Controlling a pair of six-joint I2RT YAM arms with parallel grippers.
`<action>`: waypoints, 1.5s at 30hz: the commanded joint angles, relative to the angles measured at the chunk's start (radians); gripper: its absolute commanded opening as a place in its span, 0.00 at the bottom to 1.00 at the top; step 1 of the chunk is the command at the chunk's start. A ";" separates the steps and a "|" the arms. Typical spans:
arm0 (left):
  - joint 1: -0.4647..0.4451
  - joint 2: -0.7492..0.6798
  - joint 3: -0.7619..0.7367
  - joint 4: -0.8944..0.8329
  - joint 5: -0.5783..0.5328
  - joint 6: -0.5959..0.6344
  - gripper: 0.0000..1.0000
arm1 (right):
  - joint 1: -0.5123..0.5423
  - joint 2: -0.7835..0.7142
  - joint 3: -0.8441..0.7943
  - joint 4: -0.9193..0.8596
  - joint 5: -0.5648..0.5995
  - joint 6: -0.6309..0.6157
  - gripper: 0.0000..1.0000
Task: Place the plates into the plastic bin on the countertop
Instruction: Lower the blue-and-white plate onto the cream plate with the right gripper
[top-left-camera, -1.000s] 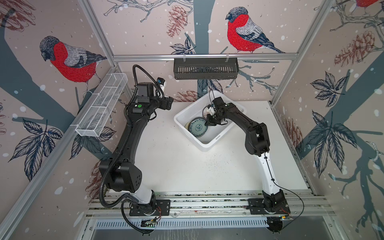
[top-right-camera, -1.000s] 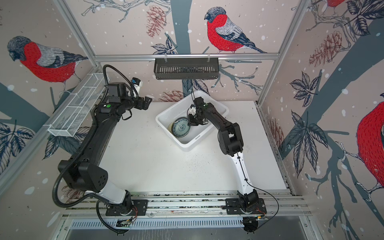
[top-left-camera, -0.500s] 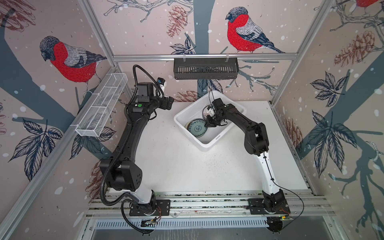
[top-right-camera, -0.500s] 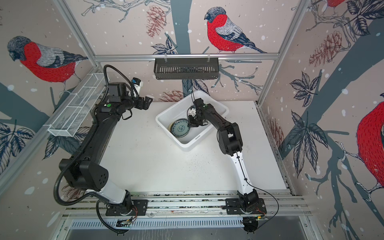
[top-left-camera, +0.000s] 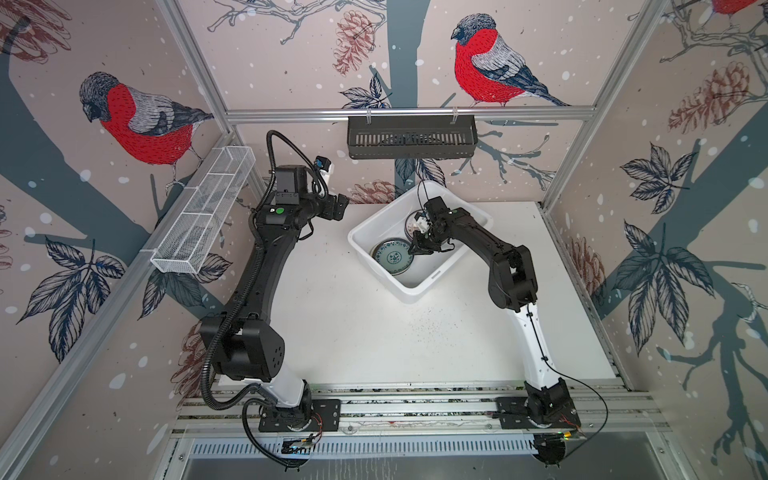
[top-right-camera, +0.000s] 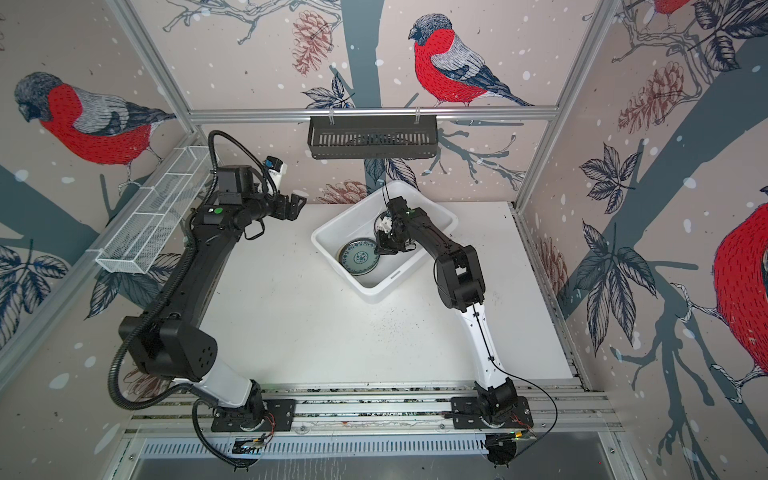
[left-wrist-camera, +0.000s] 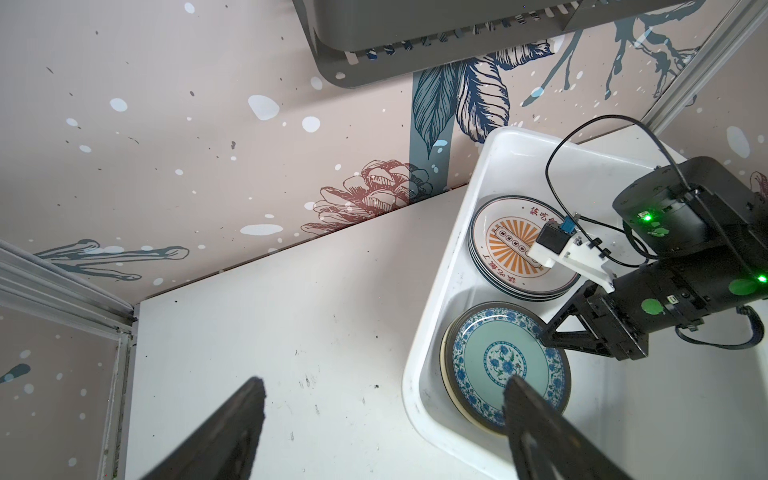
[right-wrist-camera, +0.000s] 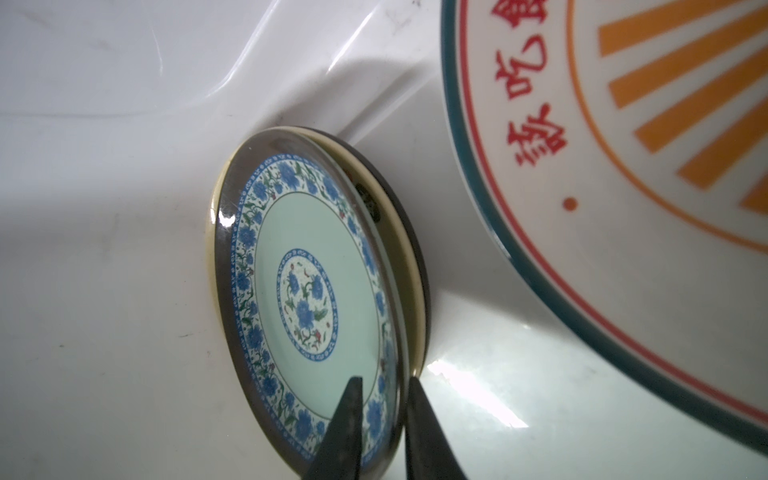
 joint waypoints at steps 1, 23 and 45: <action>0.002 -0.001 -0.004 0.001 0.011 -0.007 0.89 | 0.001 0.001 -0.003 0.008 0.006 -0.006 0.22; 0.012 0.004 -0.024 0.014 0.013 -0.023 0.88 | -0.006 0.010 0.056 -0.047 0.041 -0.015 0.23; 0.027 0.014 -0.037 0.016 0.020 -0.030 0.88 | 0.014 0.067 0.101 -0.089 0.016 -0.011 0.16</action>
